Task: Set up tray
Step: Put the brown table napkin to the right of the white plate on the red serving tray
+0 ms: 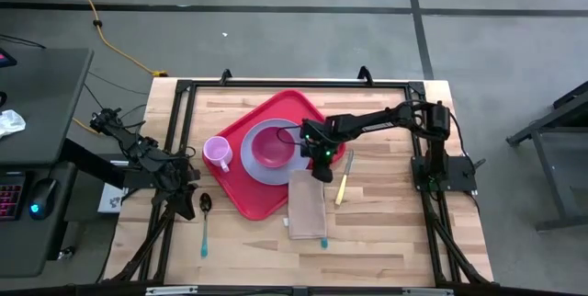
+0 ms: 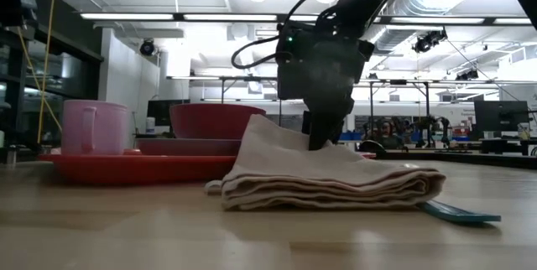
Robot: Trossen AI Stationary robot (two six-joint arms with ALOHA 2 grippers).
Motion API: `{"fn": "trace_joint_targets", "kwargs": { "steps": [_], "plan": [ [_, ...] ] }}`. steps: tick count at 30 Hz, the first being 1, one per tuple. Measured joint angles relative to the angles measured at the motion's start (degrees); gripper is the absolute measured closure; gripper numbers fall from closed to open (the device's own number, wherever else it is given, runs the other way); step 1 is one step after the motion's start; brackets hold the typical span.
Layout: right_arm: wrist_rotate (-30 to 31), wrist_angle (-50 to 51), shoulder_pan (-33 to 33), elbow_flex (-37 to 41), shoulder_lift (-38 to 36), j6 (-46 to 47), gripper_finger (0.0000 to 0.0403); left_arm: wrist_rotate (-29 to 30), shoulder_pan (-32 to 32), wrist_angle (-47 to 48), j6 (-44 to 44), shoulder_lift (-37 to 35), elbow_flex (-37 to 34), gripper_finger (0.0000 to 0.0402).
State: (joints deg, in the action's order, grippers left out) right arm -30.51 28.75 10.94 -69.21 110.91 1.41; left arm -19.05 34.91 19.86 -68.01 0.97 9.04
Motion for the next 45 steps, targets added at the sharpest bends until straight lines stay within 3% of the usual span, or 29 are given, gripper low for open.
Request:
{"fn": "trace_joint_targets", "kwargs": {
  "steps": [16, 45],
  "plan": [
    [0.88, 13.79, -2.28, -11.24, 0.0, -1.19, 0.0403, 0.0, 0.0, 0.04, 0.07, 0.01, 0.0, 0.0284],
    [17.5, 46.74, -12.34, -41.78, -0.02, 2.66, 0.0403, 0.0, -0.02, 0.04, 1.75, 0.0, 0.0, 0.0284]
  ]
}}
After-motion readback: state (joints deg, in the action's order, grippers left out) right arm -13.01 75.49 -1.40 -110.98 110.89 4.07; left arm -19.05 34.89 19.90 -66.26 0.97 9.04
